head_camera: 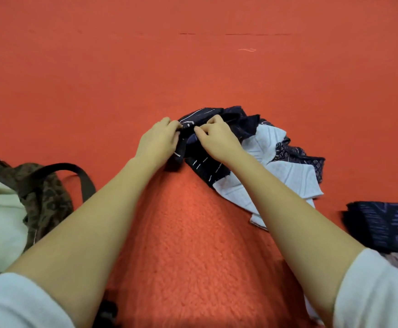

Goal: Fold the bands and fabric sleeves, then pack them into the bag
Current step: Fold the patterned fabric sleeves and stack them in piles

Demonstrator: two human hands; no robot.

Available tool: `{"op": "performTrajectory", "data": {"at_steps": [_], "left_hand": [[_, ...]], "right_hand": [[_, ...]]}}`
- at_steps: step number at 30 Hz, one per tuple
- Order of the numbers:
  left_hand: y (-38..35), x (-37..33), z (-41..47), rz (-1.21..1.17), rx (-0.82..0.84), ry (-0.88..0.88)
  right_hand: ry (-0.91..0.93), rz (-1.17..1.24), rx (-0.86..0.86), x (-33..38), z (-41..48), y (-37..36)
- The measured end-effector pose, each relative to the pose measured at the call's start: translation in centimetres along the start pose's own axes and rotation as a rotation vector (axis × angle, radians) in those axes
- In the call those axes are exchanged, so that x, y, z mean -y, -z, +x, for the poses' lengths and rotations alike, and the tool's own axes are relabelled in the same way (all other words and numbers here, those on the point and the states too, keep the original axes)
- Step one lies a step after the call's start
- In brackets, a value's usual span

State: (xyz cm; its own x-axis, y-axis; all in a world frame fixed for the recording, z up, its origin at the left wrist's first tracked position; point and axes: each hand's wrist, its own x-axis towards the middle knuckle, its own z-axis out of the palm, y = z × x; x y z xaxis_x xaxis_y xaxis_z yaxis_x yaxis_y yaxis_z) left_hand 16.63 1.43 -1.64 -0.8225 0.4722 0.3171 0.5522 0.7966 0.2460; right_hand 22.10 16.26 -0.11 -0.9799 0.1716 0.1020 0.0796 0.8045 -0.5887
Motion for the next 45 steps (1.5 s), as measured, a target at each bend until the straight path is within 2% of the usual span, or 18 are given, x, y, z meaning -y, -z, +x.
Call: {"op": "performTrajectory", "data": {"at_steps": [2, 7, 9, 11, 13, 15, 17, 20, 24, 27, 29, 31, 32, 34, 36, 39, 41, 45], "left_hand": [[0.8, -1.0, -0.2, -0.019, -0.062, -0.042], [2.9, -3.6, -3.2, -0.066, -0.147, -0.308], [3.3, -4.1, -4.8, -0.118, -0.173, -0.314], [3.6, -4.2, -6.0, -0.169, -0.194, -0.215], [3.7, -4.5, -7.0, -0.217, -0.158, -0.016], [3.6, -5.5, -8.3, -0.316, -0.065, 0.162], [3.4, -6.8, -9.8, -0.461, 0.062, 0.257], [2.6, -9.0, -12.8, -0.601, 0.122, 0.278], [2.0, -10.3, -15.5, -0.842, -0.114, 0.312], [2.0, -9.9, -17.2, -1.093, -0.206, 0.349], [2.3, -9.8, -18.9, -1.215, -0.153, 0.378], [2.4, -9.7, -20.3, -1.306, -0.024, 0.351], [2.5, -9.6, -20.8, -1.282, 0.006, 0.317], [2.6, -9.4, -21.5, -1.112, -0.05, 0.214], [2.9, -9.2, -21.7, -0.928, -0.132, 0.132], [4.1, -9.5, -21.9, -0.832, -0.15, 0.013], [5.5, -9.5, -21.7, -0.835, -0.16, -0.032], [7.3, -9.2, -21.0, -0.869, -0.187, -0.035]], "right_hand": [[-0.031, 0.162, -0.04, 0.5, -0.4, 0.1], [-0.15, 0.609, -0.164, 2.0, -3.3, 0.9], [-0.189, 0.744, -0.178, 2.2, -4.8, 1.0], [-0.185, 0.772, -0.197, 2.4, -6.7, 1.5], [-0.157, 0.733, -0.219, 2.3, -8.9, 2.1], [-0.12, 0.73, -0.214, 2.0, -11.2, 2.6], [-0.102, 0.759, -0.174, 1.6, -13.3, 2.8], [-0.093, 0.786, -0.161, 1.1, -16.0, 3.3], [-0.088, 0.793, -0.142, 0.1, -18.8, 2.8], [-0.057, 0.766, -0.245, -0.3, -20.4, 2.5], [-0.029, 0.789, -0.318, -0.1, -21.4, 2.4], [-0.014, 0.804, -0.333, -0.1, -22.0, 2.1], [-0.013, 0.809, -0.326, 0.0, -22.2, 1.9], [-0.02, 0.77, -0.278, 0.0, -22.7, 1.5], [0.019, 0.691, -0.158, 0.0, -23.3, 1.3], [0.129, 0.498, 0.033, 0.6, -24.0, 1.7], [0.186, 0.463, -0.05, 1.4, -24.0, 2.4], [0.228, 0.607, -0.277, 2.3, -23.0, 3.6]]}}
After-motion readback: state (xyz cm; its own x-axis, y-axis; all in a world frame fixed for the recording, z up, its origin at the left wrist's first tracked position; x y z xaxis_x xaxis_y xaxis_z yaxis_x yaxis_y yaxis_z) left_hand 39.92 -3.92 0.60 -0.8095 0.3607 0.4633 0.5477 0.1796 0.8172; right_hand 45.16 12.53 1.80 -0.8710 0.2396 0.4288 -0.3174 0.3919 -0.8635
